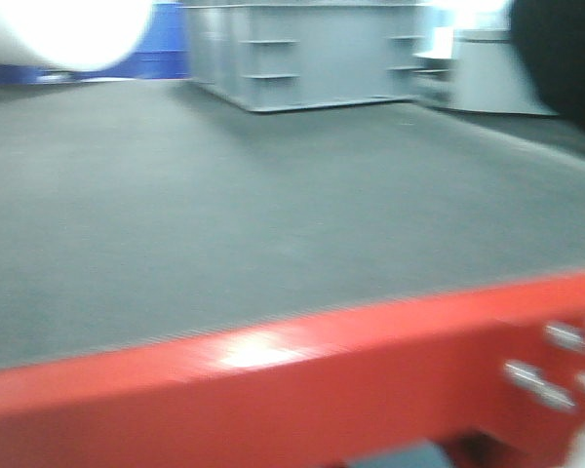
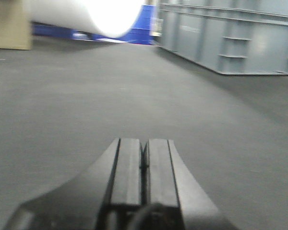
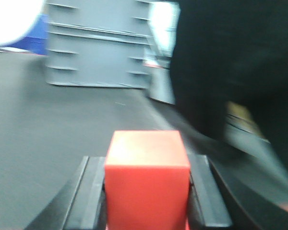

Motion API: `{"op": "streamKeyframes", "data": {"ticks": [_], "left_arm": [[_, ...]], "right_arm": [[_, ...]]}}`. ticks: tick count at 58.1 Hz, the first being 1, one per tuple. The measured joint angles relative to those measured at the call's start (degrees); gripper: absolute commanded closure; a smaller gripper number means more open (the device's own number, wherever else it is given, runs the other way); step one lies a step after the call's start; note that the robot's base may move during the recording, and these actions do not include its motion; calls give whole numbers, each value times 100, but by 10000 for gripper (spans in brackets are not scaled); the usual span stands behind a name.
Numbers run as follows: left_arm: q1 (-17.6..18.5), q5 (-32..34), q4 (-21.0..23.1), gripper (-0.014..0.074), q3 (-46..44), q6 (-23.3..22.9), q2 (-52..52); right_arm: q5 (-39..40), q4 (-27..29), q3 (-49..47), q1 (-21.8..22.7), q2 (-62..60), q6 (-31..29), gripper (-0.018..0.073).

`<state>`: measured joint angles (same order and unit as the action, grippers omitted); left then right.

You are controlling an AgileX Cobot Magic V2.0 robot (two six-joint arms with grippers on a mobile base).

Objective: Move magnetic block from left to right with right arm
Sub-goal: 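Drive the base to the other table holding the cube in the right gripper, then lower the held red cube onto the carpet with the right gripper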

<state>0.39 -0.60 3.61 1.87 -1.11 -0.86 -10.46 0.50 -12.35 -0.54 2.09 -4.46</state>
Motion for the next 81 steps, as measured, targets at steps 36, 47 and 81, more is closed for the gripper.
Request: {"op": "streamKeyframes", "data": {"ticks": [36, 47, 81], "left_arm": [[0, 0, 0, 713, 0, 0, 0], [0, 0, 0, 713, 0, 0, 0], [0, 0, 0, 713, 0, 0, 0]], "right_arm": [[0, 0, 0, 0, 0, 0, 379], [0, 0, 0, 0, 0, 0, 379], [0, 0, 0, 0, 0, 0, 379]]}}
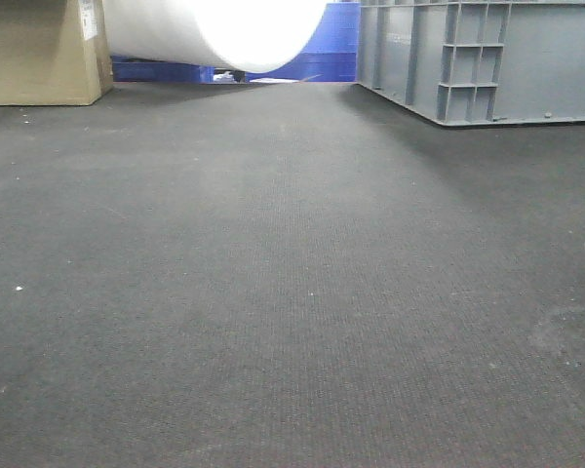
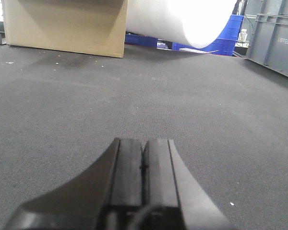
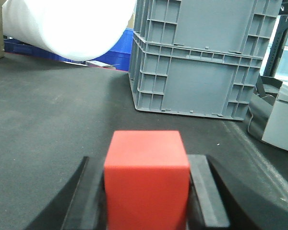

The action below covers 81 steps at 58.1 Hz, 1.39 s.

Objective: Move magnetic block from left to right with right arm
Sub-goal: 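Lower the held red cube onto the carpet with the right gripper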

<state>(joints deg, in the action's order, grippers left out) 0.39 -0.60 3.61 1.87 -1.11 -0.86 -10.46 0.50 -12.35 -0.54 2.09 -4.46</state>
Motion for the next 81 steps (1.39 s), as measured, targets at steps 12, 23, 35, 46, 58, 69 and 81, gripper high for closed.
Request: {"op": "streamKeyframes", "data": {"ticks": [12, 23, 35, 46, 58, 69, 81], "left_arm": [[0, 0, 0, 713, 0, 0, 0], [0, 0, 0, 713, 0, 0, 0], [0, 0, 0, 713, 0, 0, 0], [0, 0, 0, 713, 0, 0, 0], [0, 0, 0, 713, 0, 0, 0], [0, 0, 0, 713, 0, 0, 0], [0, 0, 0, 713, 0, 0, 0]], "right_arm": [[0, 0, 0, 0, 0, 0, 379], [0, 0, 0, 0, 0, 0, 379], [-17, 0, 0, 0, 0, 0, 379], [-942, 22, -404, 0, 147, 0, 379], [-1833, 138, -1392, 0, 1452, 0, 379], [-2598, 267, -2245, -248, 3273, 256, 379], [-3260, 13, -3168, -1395, 5064, 1752, 377]]}}
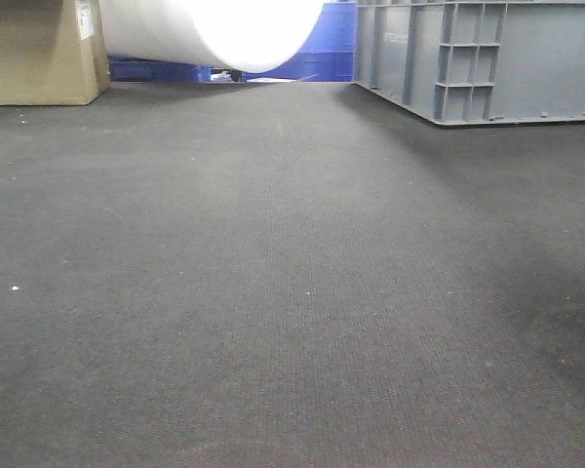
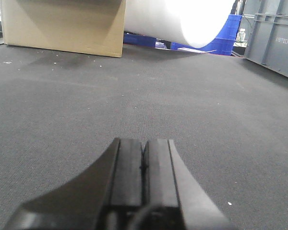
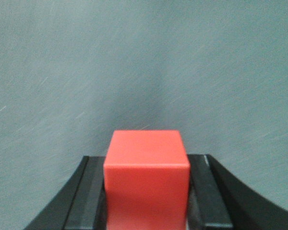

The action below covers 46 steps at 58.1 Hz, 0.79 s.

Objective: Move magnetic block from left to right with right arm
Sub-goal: 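Lower the held red cube onto the carpet with the right gripper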

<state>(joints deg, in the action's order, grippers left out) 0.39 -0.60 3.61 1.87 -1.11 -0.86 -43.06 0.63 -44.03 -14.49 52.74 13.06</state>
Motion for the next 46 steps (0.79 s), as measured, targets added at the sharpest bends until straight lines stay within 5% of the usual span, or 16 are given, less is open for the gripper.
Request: {"op": "streamKeyframes", "data": {"ticks": [10, 21, 46], "left_arm": [[0, 0, 0, 713, 0, 0, 0], [0, 0, 0, 713, 0, 0, 0], [0, 0, 0, 713, 0, 0, 0]], "right_arm": [[-470, -469, -658, -1110, 1169, 1413, 377], [-889, -592, -1396, -1958, 2471, 2077, 377], [-1407, -131, -2940, -2744, 4602, 2768, 377]]}}
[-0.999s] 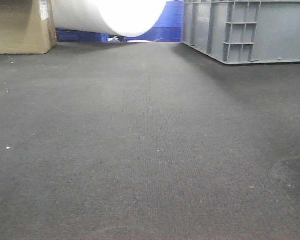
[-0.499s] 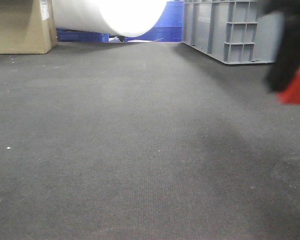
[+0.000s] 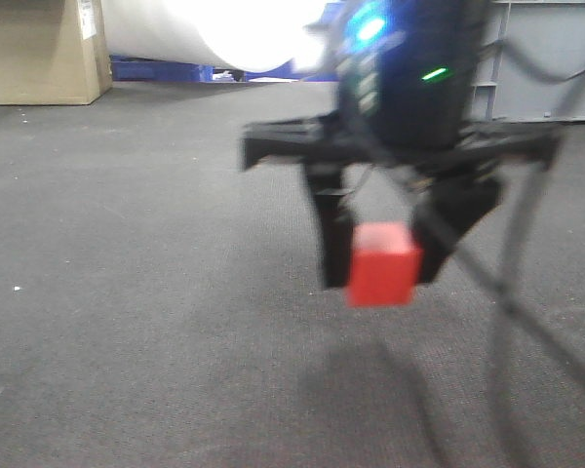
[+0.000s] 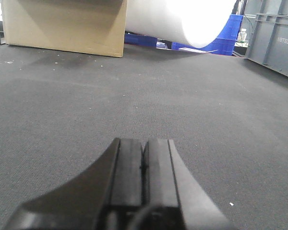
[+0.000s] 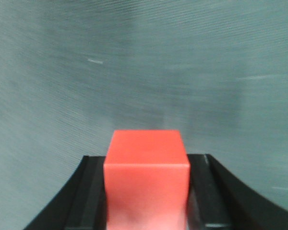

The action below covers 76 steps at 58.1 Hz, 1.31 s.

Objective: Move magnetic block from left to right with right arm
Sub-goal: 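Lower the held red cube onto the carpet with the right gripper, then open the right gripper and lift it away from the cube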

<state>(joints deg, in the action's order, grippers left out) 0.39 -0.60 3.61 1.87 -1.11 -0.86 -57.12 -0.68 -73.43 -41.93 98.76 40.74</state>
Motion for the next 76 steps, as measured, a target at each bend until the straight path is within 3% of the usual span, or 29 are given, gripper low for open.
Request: {"op": "streamKeyframes", "data": {"ticks": [22, 27, 39, 43, 59, 76], "left_arm": [[0, 0, 0, 713, 0, 0, 0], [0, 0, 0, 713, 0, 0, 0], [0, 0, 0, 713, 0, 0, 0], [0, 0, 0, 713, 0, 0, 0], [0, 0, 0, 713, 0, 0, 0], [0, 0, 0, 713, 0, 0, 0]], "right_arm": [[-274, 195, -637, -300, 681, 331, 359], [-299, 195, -690, -314, 757, 423, 283], [-301, 184, -715, -327, 794, 514, -33], [-301, 157, -715, -339, 794, 540, -78], [-343, 68, -738, -348, 715, 579, -73], [-376, -408, -654, -348, -160, 515, -73]]}}
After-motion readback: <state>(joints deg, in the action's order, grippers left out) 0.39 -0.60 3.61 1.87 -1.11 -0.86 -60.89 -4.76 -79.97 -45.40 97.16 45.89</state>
